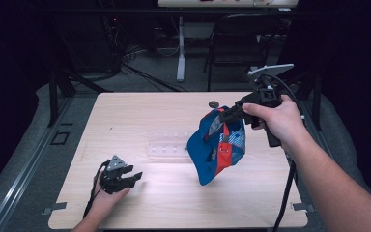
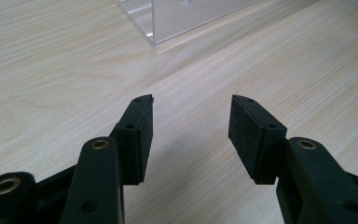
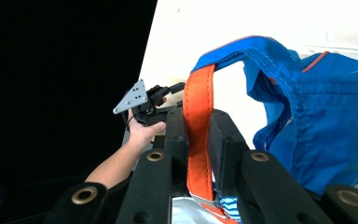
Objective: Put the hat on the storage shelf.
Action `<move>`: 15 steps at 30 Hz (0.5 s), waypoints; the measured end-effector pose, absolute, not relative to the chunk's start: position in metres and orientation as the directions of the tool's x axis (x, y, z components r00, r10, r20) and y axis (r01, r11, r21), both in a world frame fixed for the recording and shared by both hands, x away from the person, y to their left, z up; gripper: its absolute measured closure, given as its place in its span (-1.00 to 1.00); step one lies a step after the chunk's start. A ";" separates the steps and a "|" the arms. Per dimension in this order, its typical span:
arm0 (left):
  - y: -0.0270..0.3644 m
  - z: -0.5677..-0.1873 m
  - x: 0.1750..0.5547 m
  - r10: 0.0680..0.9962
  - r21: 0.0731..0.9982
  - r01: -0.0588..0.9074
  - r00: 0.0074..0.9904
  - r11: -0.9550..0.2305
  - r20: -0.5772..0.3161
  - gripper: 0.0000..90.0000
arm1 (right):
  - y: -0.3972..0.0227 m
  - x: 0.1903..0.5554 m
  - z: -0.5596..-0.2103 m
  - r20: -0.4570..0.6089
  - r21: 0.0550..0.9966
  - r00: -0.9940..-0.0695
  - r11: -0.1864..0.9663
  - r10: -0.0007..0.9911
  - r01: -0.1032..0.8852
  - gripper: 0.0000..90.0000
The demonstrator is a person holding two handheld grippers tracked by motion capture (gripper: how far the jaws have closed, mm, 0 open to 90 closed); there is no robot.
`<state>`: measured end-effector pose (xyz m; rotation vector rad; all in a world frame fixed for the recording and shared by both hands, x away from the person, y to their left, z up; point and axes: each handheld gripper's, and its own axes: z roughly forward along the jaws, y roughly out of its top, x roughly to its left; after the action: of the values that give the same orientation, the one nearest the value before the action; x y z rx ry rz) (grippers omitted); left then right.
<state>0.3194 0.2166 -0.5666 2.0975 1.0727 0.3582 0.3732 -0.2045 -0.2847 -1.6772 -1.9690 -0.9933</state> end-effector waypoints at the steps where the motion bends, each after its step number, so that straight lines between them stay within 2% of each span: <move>1: 0.217 -0.567 0.319 0.787 0.722 0.581 0.611 -0.375 -0.082 0.12 | -0.204 0.374 -0.284 0.678 0.266 -0.220 0.045 0.702 0.963 0.76; 15: 0.216 -0.567 0.319 0.787 0.723 0.581 0.612 -0.375 -0.083 0.12 | -0.203 0.388 -0.276 0.693 0.280 -0.207 0.007 0.691 0.960 0.76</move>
<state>0.3194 0.2160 -0.5666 2.0965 1.0722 0.3558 0.3885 -0.2025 -0.2757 -1.6985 -1.9323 -1.0320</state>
